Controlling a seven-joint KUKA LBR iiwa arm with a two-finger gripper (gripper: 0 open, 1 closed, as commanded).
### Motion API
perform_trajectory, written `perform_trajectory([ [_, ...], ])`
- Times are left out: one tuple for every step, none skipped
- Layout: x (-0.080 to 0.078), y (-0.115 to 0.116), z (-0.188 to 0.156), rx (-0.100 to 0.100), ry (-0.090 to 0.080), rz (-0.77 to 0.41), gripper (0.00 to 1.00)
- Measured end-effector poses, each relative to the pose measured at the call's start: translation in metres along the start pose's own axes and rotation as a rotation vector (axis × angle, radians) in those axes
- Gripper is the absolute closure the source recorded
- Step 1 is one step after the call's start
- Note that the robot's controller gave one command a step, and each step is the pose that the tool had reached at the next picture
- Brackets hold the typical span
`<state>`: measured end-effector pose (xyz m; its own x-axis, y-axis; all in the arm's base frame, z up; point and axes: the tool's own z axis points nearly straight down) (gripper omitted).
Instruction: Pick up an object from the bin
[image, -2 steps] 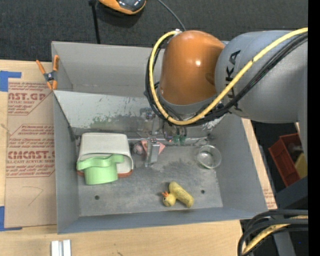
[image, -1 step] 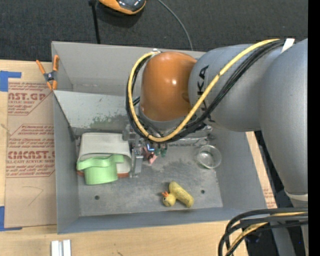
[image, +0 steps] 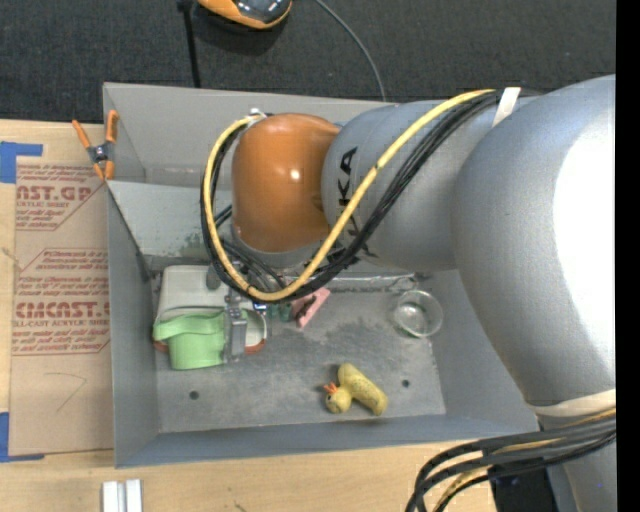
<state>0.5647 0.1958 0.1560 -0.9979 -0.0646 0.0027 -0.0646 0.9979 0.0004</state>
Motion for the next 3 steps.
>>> perform_trajectory([
  [0.006,0.016,0.02,-0.004,-0.009,-0.009,0.0],
  [0.027,0.042,0.083,-0.006,0.011,0.09,0.0],
  [0.017,0.029,0.06,-0.001,0.0,0.096,1.0],
])
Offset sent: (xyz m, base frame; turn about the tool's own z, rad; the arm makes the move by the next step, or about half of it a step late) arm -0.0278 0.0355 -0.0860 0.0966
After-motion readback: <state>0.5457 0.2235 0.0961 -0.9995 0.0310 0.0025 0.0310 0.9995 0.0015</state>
